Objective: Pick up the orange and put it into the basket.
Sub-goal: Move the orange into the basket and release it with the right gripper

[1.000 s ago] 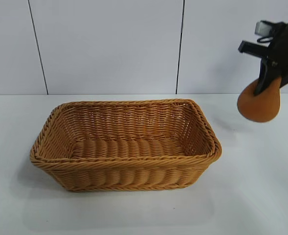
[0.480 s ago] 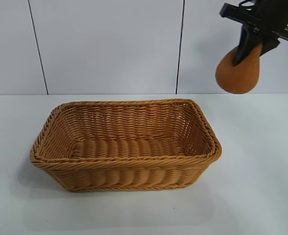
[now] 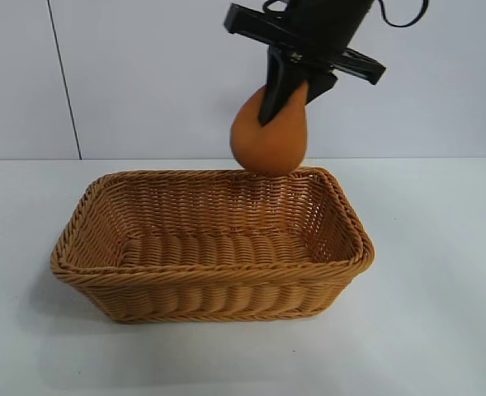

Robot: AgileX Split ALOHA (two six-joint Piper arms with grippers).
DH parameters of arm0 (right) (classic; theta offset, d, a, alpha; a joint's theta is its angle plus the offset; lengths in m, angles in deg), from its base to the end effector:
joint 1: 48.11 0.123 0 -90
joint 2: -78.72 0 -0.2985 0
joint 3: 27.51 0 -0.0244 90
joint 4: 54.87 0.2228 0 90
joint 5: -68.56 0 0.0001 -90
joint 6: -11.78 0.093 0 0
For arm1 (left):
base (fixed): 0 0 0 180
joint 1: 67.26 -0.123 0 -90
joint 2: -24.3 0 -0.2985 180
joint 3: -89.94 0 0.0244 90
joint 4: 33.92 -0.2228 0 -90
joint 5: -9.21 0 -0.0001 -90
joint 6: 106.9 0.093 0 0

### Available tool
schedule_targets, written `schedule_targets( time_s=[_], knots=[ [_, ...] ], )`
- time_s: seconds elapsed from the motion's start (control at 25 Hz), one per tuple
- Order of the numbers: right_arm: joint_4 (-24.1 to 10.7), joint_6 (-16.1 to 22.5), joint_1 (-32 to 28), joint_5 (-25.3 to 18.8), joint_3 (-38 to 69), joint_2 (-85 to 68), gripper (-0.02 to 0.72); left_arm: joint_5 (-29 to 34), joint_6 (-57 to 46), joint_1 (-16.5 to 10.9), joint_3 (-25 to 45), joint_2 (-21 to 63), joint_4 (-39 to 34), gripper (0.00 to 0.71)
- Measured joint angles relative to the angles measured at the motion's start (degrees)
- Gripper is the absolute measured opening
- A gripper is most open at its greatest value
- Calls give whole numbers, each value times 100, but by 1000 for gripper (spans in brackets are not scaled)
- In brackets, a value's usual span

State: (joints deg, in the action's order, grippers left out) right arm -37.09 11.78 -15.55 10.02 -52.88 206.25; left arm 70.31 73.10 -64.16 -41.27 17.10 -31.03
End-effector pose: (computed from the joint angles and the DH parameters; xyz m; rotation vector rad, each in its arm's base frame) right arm 0.3546 0.2552 0.2525 -0.6373 2.7811 0.5385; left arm -0.0426 -0.0018 0.2629 0.0580 2.0430 -0.0942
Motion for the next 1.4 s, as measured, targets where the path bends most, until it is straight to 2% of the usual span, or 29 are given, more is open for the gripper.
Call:
schedule_targets(
  time_s=[0.28, 0.6, 0.68, 0.76, 0.84, 0.92, 1.0, 1.16, 1.4],
  knots=[
    [-13, 38, 63, 533, 0, 726, 34, -6, 0, 0, 0, 0, 12, 631],
    [-8, 44, 63, 526, 5, 950, 54, -6, 0, 0, 0, 0, 12, 631],
    [-8, 50, 63, 498, 5, 950, 121, -6, 0, 0, 0, 0, 12, 631],
    [-8, 50, 63, 440, 5, 965, 241, -6, 0, 0, 0, 0, 12, 631],
    [-8, 50, 63, 348, 5, 952, 400, -6, 0, 0, 0, 0, 12, 631],
    [-8, 44, 63, 321, 5, 909, 495, -6, 0, 0, 0, 0, 12, 631],
    [-20, 51, 63, 299, 5, 838, 533, -6, 0, 0, 0, 0, 12, 631],
    [-155, 113, 63, 74, -10, 594, 550, -6, 0, 0, 0, 0, 12, 631],
    [-910, 408, 63, -996, -806, 428, 557, -6, 0, 0, 0, 0, 12, 631]
  ],
)
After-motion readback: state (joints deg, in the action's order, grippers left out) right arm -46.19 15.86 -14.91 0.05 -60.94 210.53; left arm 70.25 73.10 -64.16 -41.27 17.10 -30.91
